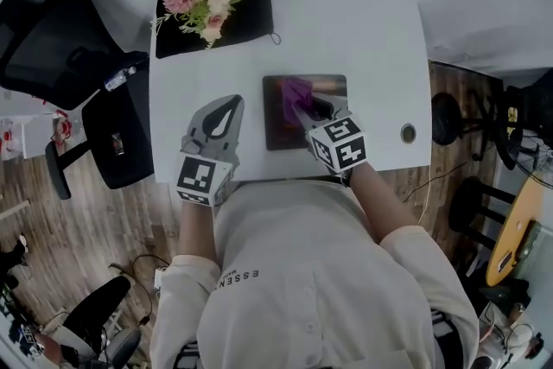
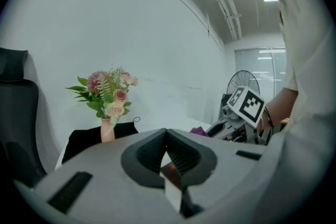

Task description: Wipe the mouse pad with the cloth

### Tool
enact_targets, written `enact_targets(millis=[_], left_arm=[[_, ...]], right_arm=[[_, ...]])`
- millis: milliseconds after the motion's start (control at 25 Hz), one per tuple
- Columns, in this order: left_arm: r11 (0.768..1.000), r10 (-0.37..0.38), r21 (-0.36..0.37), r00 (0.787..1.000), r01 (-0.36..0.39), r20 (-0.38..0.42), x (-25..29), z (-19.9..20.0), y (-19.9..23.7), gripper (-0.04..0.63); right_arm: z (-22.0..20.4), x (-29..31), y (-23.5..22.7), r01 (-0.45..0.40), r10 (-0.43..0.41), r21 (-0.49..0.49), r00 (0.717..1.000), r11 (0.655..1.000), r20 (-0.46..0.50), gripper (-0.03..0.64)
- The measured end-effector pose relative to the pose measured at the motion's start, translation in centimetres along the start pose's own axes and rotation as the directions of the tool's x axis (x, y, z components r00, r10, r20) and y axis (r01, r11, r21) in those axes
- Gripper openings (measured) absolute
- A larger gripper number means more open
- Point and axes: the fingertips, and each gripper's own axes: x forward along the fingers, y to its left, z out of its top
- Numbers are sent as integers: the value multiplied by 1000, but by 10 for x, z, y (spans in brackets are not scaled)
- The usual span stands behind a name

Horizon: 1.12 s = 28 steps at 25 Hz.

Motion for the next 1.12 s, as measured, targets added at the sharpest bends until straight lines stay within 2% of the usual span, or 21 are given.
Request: enact_targets(millis=[160, 240, 360, 680, 800, 1120], left_arm=[[1000, -4, -1, 1000, 4, -10, -5, -9, 24, 0], [1000, 7, -30, 1000, -7, -6, -8, -15, 33, 0], [997, 23, -74, 1000, -24, -5, -11, -26, 43, 0], [994, 27, -104, 999, -30, -26, -8, -38, 45, 0], [993, 27, -113, 999, -31, -36, -4, -41, 42, 0], [997, 19, -75, 999, -22, -48, 15, -40, 27, 0]], right_arm=[[-5, 38, 12, -44, 44, 4, 993, 999, -106, 92], [-8, 55, 17, -57, 57, 3, 988, 998, -143, 92], [-9, 74, 24, -78, 78, 6, 982, 997, -169, 92], [-25, 106, 24, -127, 128, 22, 956, 992, -262, 92], [-29, 110, 15, -139, 149, 56, 949, 989, -277, 93], [-33, 105, 2, -181, 204, 111, 947, 977, -248, 95]])
